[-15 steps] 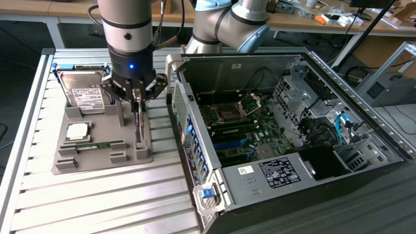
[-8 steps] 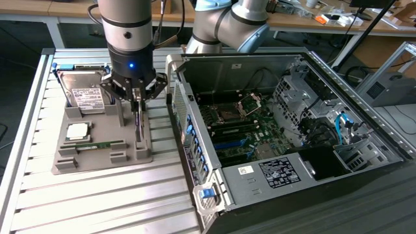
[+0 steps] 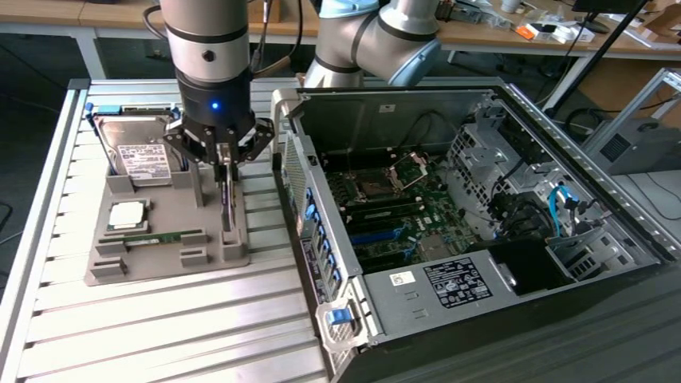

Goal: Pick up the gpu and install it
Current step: 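Pick up the gpu and move the gpu toward the slot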

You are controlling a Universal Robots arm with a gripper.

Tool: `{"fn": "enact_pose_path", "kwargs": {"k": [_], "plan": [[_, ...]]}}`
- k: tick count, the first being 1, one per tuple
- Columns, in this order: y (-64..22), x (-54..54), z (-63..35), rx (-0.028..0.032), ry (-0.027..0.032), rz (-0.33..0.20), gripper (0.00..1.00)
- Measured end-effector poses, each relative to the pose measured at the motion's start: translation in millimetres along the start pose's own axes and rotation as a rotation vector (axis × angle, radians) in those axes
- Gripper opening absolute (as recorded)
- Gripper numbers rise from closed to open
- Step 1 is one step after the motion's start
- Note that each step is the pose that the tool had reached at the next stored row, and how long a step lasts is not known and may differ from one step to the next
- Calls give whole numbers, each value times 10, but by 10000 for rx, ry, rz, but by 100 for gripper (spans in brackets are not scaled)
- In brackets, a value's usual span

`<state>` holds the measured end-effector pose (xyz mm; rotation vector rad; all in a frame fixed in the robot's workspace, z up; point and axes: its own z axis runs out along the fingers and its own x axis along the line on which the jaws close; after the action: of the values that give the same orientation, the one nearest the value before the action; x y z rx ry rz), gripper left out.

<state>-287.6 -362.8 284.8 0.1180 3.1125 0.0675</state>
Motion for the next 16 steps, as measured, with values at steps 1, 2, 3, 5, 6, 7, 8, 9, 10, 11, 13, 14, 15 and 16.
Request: {"fn": "enact_pose_path", "kwargs": {"k": [1, 2, 3, 5, 6, 7, 8, 9, 10, 11, 13, 14, 15, 16], "plan": [[0, 0, -3, 0, 1, 0, 27], [0, 0, -6, 1, 1, 0, 27], [0, 0, -10, 0, 0, 0, 27], [1, 0, -15, 0, 0, 0, 27], [1, 0, -18, 0, 0, 0, 27], [1, -1, -21, 0, 0, 0, 27], [1, -1, -23, 0, 0, 0, 27], [1, -1, -26, 0, 0, 0, 27], [1, -1, -29, 0, 0, 0, 27], [1, -1, -32, 1, 0, 0, 27], [2, -1, -38, -1, 0, 0, 27], [2, -1, -42, 0, 0, 0, 27], [2, -1, -45, 0, 0, 0, 27], [2, -1, -48, 0, 0, 0, 27]]}}
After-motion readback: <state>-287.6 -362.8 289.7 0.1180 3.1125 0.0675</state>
